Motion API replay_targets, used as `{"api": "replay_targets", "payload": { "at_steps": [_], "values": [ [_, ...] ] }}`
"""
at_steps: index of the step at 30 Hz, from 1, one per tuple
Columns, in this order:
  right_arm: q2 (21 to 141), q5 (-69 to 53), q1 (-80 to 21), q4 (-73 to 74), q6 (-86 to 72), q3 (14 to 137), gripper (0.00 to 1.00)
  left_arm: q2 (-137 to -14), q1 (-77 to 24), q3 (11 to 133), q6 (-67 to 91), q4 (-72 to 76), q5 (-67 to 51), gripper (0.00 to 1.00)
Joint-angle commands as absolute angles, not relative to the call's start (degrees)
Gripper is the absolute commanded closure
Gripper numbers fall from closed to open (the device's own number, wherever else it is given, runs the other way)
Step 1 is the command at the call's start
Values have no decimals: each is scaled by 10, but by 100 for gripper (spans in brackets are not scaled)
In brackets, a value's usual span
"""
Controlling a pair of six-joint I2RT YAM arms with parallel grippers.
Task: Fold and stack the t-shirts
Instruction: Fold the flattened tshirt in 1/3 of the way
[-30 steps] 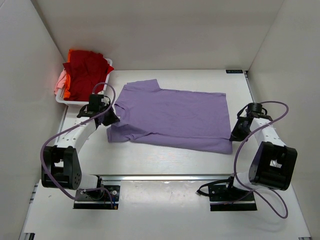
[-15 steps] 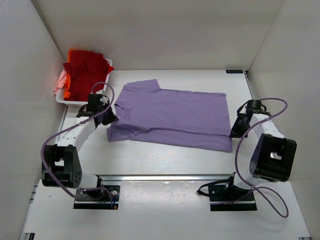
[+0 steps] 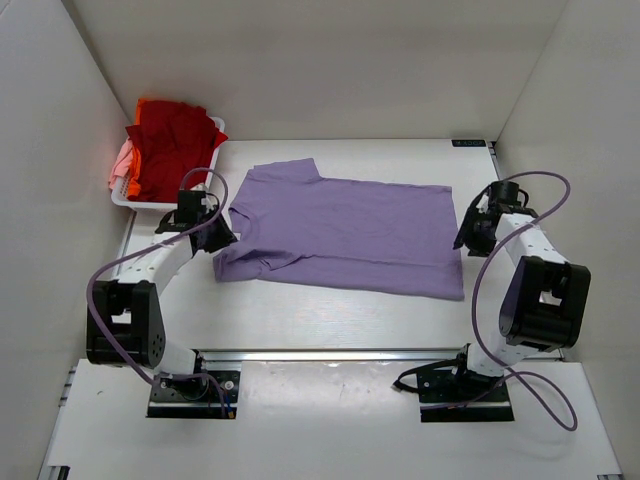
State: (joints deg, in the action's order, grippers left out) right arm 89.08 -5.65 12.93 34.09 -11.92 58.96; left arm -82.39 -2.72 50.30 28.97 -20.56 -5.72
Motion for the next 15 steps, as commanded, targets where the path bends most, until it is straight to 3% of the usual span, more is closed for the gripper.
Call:
{"api": "replay_targets", "payload": {
  "at_steps": [1,15],
  "values": [
    [881,-51,106,310,-110,611,60,-828,-48,526,289,-195,-61,62],
    [975,-127,61,275,-127,577,74,-890,-122,454,330,-192,-26,70]
  ]
}}
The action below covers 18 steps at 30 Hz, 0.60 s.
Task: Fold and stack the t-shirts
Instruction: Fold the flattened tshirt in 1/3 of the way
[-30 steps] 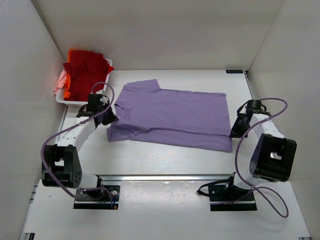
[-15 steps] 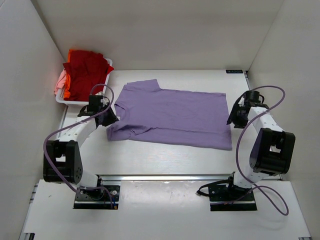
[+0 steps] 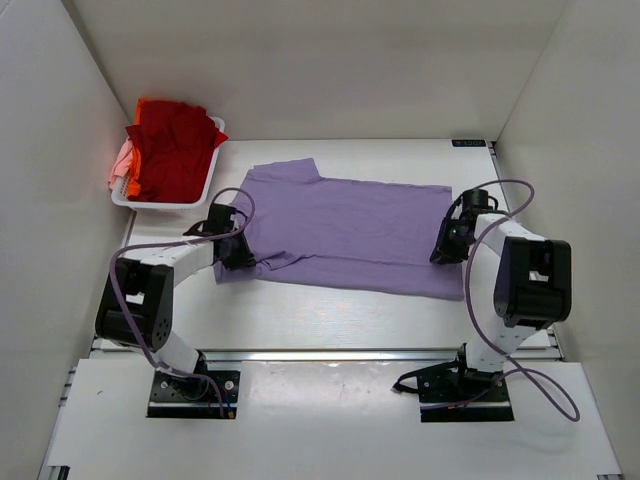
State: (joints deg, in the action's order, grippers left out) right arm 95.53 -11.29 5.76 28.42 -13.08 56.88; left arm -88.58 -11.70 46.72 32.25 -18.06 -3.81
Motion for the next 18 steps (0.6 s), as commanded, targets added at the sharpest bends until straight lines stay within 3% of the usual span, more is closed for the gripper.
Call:
{"api": "replay_targets", "payload": {
  "at_steps": [1,3,18],
  "values": [
    [981,-123,63,280,-126,580,74,-896,-120,450,332,-201,-25,70],
    [992,-125,69,283,-122,585,75,-900,-120,443,332,-213,-27,74],
    [1049,-98,105,347,-69,656,76,-814,-148,352,338,-229,-26,77]
  ]
}}
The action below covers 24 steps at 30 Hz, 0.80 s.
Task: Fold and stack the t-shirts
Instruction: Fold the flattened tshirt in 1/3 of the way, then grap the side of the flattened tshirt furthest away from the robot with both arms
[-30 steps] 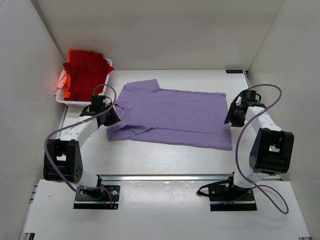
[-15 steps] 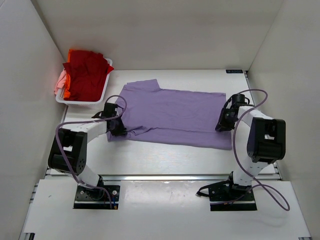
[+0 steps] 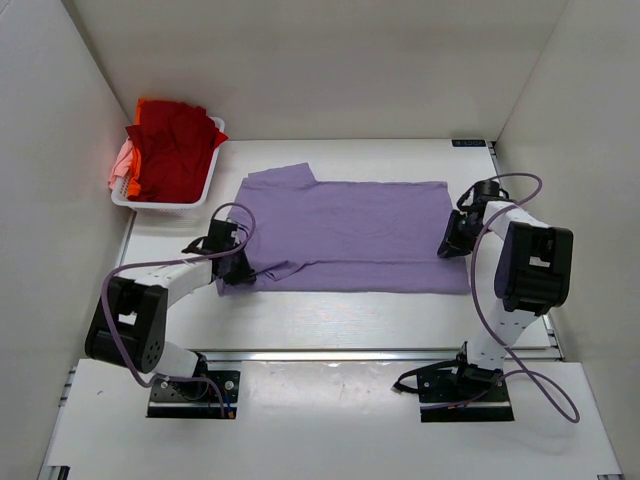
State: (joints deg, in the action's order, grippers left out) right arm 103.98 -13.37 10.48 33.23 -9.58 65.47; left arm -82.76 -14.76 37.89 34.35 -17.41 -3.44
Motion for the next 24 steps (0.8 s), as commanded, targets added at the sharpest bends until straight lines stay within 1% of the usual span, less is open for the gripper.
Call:
{"api": "replay_targets", "payload": {
  "at_steps": [1,3,4,5,8,10,12,15,17,18,21,23,24],
  "values": [
    [1042,-103,101,348,-73,656,76,-813,-142,352,337,-221,-31,77],
    [1034,-90,96,363,-78,646,76,-804,-135,385,328,-237,-31,77],
    [1030,-80,92,373,-79,644,74,-804,-131,394,322,-243,-27,74],
    [1030,-75,92,374,-82,642,75,-803,-127,422,320,-260,-28,71],
    [1033,-76,103,381,-78,652,75,-800,-126,486,311,-288,-49,69],
    [1034,-83,101,389,-73,682,73,-791,-127,525,315,-289,-64,66],
    [1025,-89,96,391,-75,712,68,-802,-124,588,310,-280,-75,66],
    [1009,-99,75,377,-76,762,62,-859,-126,675,290,-259,-77,63],
    [1007,-106,63,364,-79,798,60,-935,-127,735,266,-251,-55,63],
    [1006,-105,56,366,-84,802,60,-953,-123,771,263,-245,-55,63],
    [1017,-116,47,349,-90,840,59,-1064,-112,864,249,-233,-26,63],
    [1016,-130,43,342,-95,845,59,-1115,-109,937,244,-225,-10,62],
    [1016,-132,44,339,-95,843,59,-1148,-108,954,239,-225,-6,62]
  ]
}}
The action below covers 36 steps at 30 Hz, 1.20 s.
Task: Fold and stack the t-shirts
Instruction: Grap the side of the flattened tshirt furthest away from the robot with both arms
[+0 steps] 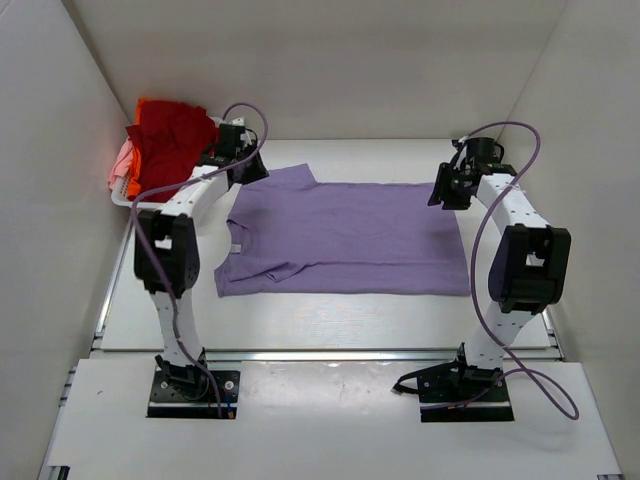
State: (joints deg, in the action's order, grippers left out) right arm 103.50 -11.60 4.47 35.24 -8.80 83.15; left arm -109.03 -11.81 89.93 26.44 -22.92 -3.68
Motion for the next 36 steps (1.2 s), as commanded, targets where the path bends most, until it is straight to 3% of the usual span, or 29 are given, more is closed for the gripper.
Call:
{"api": "replay_targets", "payload": {
  "at_steps": [1,5,10,19,36],
  "values": [
    [1017,-141,43,330,-98,839,59,-1163,-107,996,232,-228,-1,63],
    [1028,-152,36,316,-104,830,59,-1263,-110,1118,202,-230,42,61],
    [1045,-152,33,320,-96,843,59,-1331,-104,1173,187,-214,97,54],
    [1064,-156,41,322,-103,860,59,-1477,-89,1376,194,-358,111,50],
    [1104,-162,64,303,-115,889,58,-1474,-81,1363,210,-420,20,47]
  ]
}}
